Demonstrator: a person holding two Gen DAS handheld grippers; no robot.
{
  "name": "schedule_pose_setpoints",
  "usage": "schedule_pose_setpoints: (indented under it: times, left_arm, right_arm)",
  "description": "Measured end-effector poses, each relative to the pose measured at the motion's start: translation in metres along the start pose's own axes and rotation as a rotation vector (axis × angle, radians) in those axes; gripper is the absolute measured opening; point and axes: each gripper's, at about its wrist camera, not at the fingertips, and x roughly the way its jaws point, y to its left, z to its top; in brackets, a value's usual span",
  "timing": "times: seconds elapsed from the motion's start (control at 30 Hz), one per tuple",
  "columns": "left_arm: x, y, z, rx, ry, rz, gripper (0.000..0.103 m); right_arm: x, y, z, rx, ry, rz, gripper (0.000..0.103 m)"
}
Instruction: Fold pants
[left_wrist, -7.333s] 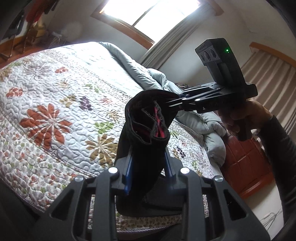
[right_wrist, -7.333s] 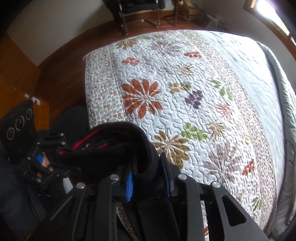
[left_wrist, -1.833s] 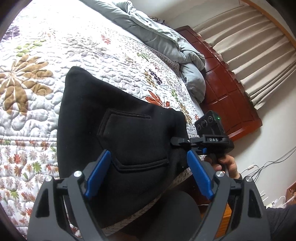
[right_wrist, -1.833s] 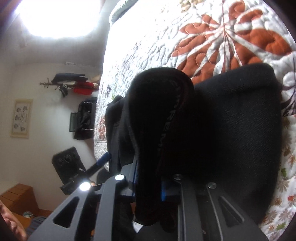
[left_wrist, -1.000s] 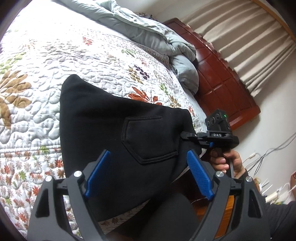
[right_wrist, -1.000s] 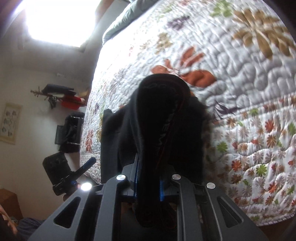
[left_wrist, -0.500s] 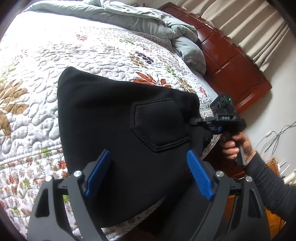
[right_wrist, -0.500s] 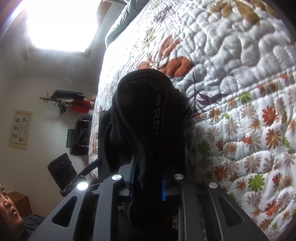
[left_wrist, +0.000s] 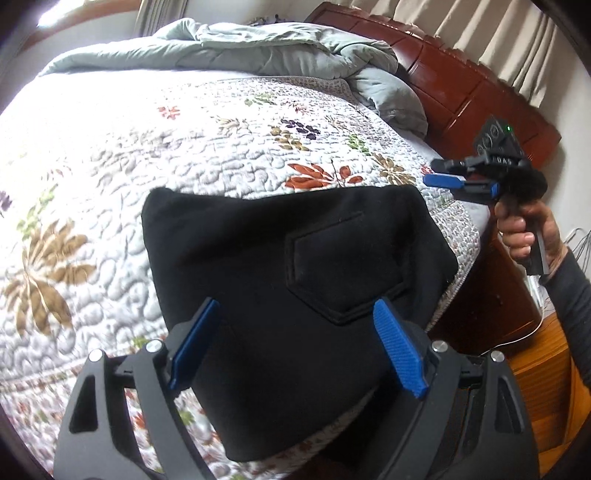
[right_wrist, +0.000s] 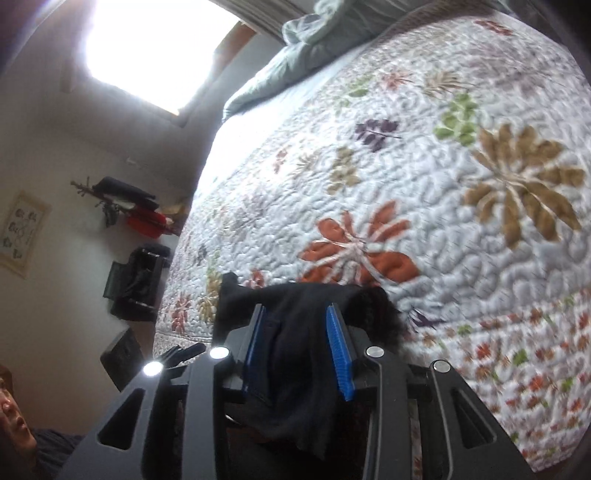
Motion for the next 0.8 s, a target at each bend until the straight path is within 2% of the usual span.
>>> schedule_pose_setpoints:
  times: [0.13,0.33,0.4,0.47,0.6,0.73,0.8]
  left_arm:
    - [0.007,0.006,0.017,0.027,0.003,0.022,0.085]
    - [0.027,0.029,0.043,0.028,0.024,0.083,0.085]
    - [0.036,0.036,0.048,0.027,0.051,0.103,0.085]
    - [0.044,0.042,0.049,0.018,0.068,0.111,0.085]
    - [0.052,0.043,0.047,0.048,0.077,0.133,0.086]
    - [0.052,0.045,0.047,0.044,0.078,0.135,0.087]
    - [0.044,0.047,0.047,0.015,0.067,0.119,0.087]
  right_arm:
    - [0.030,-0.005,0.009,0.012,0.041,0.046,0.035]
    - [0.049,-0.038,0.012,0.085,0.062,0.118,0.027]
    - [0.052,-0.054,0.008,0.105,0.075,0.114,0.017]
    - [0.056,-0.069,0.003,0.128,0.079,0.120,0.000]
    - [0.060,-0.084,-0.004,0.156,0.071,0.162,0.000]
    - [0.055,-0.069,0.000,0.113,0.076,0.103,0.000]
    - [0.043,-0.052,0.002,0.081,0.058,0.080,0.005]
